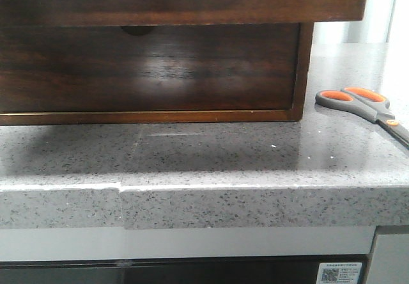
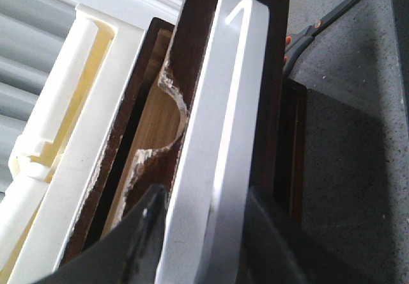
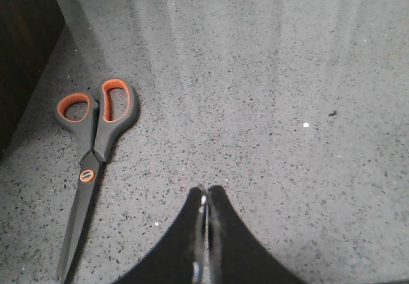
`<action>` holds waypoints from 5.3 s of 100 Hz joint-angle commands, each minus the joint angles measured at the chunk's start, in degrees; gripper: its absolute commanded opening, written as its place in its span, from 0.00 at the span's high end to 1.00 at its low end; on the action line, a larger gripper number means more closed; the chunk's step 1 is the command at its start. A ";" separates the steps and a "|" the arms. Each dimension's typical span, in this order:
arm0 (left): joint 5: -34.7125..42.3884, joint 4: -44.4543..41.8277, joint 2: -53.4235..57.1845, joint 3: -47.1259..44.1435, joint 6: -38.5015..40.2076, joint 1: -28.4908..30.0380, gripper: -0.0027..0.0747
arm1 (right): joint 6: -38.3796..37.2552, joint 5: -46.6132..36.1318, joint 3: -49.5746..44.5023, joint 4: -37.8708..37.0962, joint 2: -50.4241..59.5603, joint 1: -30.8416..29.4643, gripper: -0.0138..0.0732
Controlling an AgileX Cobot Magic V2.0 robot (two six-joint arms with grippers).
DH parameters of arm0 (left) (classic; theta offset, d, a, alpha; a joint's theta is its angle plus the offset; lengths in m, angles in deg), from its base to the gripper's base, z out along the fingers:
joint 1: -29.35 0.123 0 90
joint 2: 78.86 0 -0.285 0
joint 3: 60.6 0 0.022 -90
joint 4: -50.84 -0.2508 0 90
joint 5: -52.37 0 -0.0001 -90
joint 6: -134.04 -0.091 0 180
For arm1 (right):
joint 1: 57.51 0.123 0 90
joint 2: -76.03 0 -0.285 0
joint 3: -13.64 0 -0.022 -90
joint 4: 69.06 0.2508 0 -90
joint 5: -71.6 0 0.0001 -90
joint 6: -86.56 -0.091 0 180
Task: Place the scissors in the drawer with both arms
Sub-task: 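Pull the drawer out toward the robot with the left gripper, then reach the right gripper down and grasp the orange-handled scissors at the pivot, then lift the scissors with the right gripper and carry them over the open drawer, then lower the scissors into the drawer and open the right gripper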
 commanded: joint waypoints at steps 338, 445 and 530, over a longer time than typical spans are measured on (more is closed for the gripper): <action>2.46 17.44 19.30 -1.41 0.95 -0.44 0.73 | 5.34 44.95 54.46 1.74 -63.64 15.38 0.92; 2.10 17.54 19.30 -1.91 0.95 -0.44 0.73 | 24.03 23.65 55.63 5.13 -28.28 28.41 0.92; 2.30 19.04 19.30 -1.91 0.95 -0.44 0.73 | 37.36 14.03 55.63 3.18 -44.05 47.58 0.92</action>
